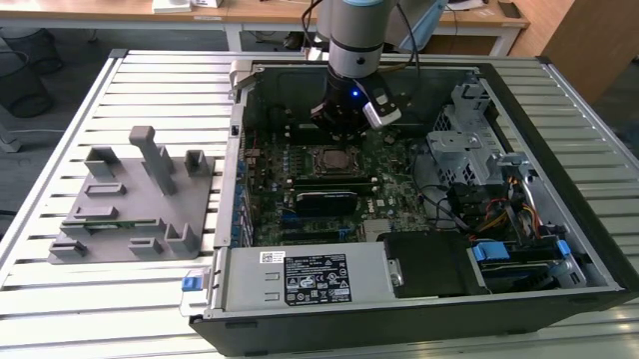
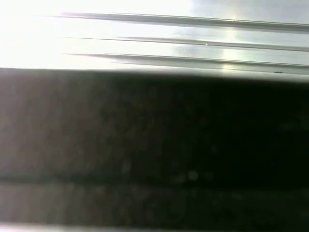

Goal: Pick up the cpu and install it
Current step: 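Install the first cpu locking lever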

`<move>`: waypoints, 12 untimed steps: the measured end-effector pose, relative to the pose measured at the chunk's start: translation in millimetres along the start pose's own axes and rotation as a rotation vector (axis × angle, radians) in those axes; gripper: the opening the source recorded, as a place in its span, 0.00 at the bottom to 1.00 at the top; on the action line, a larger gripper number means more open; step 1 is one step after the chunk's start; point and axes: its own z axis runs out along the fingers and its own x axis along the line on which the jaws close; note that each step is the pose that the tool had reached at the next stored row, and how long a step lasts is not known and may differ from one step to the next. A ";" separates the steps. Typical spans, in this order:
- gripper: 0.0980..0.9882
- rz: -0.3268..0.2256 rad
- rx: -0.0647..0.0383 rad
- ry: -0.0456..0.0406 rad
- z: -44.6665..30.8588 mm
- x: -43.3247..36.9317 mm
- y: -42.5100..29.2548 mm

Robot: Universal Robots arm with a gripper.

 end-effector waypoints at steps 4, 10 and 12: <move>0.01 0.000 -0.015 -0.0001 -0.3 0.2 0.4; 0.01 0.000 -0.055 -0.0020 0.1 0.0 0.8; 0.01 0.000 -0.060 -0.0024 -0.1 -0.1 1.0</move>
